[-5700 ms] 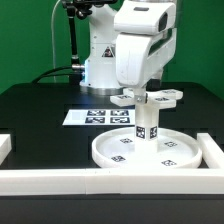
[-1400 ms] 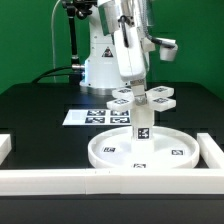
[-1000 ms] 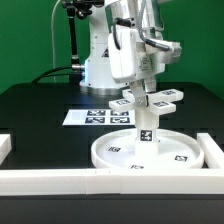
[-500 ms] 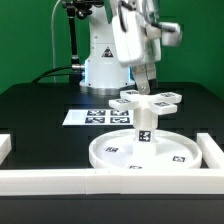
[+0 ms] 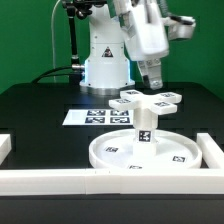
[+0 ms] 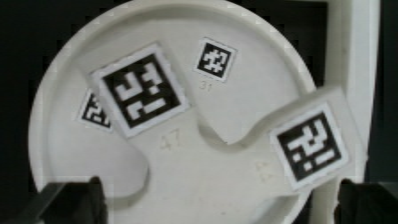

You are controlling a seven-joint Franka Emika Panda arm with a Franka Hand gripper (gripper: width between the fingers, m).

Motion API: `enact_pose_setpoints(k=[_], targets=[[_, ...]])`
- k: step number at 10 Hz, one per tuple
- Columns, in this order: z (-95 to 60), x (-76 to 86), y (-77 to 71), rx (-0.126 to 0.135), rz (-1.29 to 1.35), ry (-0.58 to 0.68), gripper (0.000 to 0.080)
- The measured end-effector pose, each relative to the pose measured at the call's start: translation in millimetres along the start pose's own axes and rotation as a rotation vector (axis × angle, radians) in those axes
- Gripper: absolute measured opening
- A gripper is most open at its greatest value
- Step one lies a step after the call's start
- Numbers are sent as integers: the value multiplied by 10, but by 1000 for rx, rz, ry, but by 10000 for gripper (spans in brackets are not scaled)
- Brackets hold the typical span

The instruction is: Assemble round table

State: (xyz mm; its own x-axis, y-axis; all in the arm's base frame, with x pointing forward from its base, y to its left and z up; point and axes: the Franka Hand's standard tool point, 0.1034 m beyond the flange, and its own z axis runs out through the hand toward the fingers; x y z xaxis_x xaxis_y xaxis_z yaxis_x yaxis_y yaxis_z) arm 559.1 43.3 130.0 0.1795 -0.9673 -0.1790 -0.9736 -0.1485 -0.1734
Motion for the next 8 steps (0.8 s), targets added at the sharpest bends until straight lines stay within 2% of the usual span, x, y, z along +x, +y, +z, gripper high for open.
enact_pose_setpoints(k=[2,3,4,8], targets=[[-5,-112,-14,-79,-381,-36,649],[-10,-145,-48,-94,-478,-63,649],[-5,-122,-55,-86,-538,-56,649],[0,-115,-42,-86,-847,-64,649]])
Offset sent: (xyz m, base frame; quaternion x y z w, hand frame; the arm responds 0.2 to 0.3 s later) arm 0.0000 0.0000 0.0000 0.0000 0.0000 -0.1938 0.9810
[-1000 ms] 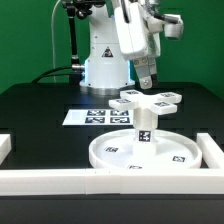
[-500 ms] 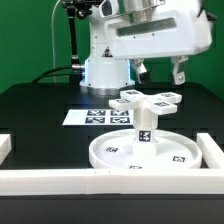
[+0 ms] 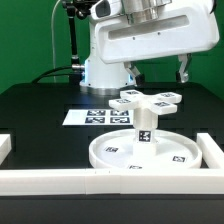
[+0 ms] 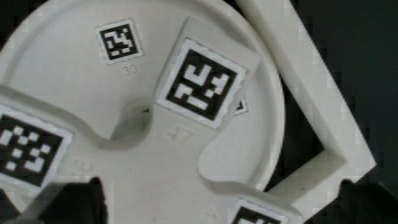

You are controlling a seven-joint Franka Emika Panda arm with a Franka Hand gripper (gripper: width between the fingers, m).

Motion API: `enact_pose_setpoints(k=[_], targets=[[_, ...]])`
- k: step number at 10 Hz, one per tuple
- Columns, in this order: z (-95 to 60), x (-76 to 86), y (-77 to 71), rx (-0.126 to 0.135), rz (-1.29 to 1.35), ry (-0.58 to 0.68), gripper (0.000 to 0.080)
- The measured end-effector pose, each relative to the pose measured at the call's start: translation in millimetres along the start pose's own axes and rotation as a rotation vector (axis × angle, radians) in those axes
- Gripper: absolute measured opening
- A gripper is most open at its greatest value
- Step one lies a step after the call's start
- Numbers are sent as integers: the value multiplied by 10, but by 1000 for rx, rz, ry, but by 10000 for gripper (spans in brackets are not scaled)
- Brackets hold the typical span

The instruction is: Assemble round table

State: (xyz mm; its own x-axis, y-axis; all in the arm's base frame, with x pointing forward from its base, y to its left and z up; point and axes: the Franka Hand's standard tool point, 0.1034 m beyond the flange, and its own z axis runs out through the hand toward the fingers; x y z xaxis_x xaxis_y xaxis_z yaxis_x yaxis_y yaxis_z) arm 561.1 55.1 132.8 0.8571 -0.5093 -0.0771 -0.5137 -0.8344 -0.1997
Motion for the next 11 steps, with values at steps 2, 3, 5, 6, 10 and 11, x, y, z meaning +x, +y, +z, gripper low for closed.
enact_pose_setpoints(k=[2,3,5,6,10,11], targets=[[-13,-22,-35,-91,-371,13,649],[-16,-20,-40,-123,-542,-7,649],[-13,24,-73,-154,-747,-55,649],[-11,29,-65,-153,-802,-57,649],[-23,68,-24,-172,-1222,-87,649],[-35,88,-4,-173,-1377,-105,649]])
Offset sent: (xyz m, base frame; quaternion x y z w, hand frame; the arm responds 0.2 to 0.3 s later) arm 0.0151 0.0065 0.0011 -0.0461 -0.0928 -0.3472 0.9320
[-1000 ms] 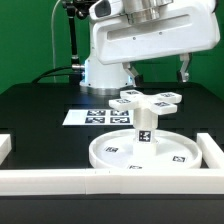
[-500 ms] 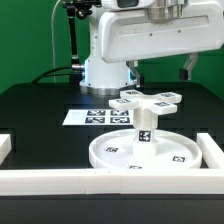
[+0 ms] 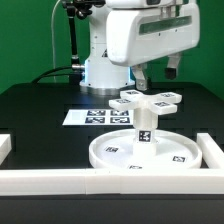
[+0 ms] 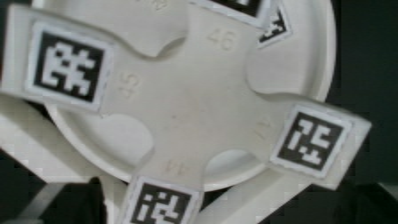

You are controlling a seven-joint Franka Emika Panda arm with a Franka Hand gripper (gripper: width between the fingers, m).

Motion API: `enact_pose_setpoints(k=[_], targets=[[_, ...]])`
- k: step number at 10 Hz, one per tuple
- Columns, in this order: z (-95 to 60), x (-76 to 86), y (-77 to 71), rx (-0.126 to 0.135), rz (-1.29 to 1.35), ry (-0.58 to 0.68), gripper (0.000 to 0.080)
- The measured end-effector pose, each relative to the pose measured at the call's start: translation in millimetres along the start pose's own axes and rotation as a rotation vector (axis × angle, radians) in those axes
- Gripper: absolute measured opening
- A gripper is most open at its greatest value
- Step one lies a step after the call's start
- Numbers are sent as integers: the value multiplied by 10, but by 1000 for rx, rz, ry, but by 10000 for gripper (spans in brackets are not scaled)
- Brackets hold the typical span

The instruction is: Assemble round table

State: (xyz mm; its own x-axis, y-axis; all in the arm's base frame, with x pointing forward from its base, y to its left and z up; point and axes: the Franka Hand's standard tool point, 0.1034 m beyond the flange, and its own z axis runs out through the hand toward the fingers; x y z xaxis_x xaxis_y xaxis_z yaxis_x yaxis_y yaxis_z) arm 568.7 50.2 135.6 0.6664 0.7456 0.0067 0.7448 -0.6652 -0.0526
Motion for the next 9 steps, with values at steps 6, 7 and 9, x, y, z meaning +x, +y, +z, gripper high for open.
enact_pose_setpoints(k=[6,7,9], targets=[[25,-95,55,-11,-387,-41,649],[58,-113,51,-12,-386,-42,649],[101,-132,46,-7,-432,-52,649]])
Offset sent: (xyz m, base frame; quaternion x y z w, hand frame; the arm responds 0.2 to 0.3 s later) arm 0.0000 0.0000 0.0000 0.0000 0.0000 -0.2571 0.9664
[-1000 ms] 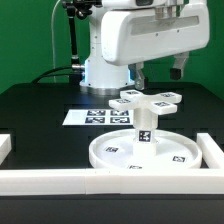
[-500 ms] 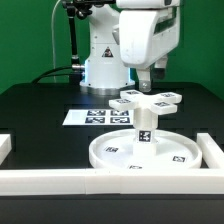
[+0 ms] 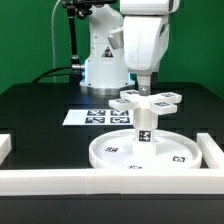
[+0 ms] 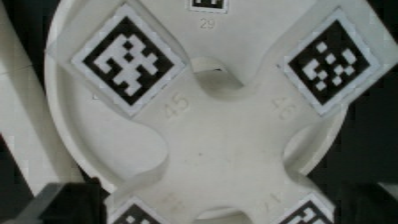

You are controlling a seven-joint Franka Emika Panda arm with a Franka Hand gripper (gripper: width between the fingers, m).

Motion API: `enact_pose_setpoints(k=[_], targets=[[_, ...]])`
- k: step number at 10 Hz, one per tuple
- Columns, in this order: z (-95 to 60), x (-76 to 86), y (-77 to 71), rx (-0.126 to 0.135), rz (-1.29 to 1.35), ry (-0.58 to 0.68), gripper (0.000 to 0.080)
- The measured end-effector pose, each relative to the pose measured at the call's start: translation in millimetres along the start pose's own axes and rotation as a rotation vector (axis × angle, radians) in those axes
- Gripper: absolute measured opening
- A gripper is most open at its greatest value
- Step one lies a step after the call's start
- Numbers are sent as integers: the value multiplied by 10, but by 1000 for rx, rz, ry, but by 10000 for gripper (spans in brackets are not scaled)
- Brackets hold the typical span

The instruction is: Assemble round table

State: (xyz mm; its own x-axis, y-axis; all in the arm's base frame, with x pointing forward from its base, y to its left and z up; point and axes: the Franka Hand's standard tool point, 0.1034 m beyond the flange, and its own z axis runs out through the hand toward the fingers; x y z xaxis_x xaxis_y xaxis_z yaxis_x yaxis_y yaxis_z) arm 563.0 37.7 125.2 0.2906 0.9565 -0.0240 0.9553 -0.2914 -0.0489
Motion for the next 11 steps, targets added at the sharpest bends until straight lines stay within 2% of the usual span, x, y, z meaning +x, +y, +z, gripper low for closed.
enact_pose_setpoints(k=[3,11], targets=[[33,-4,-15,-1,-32,-14,649],[159,-61,-53,19,-22,-26,649]])
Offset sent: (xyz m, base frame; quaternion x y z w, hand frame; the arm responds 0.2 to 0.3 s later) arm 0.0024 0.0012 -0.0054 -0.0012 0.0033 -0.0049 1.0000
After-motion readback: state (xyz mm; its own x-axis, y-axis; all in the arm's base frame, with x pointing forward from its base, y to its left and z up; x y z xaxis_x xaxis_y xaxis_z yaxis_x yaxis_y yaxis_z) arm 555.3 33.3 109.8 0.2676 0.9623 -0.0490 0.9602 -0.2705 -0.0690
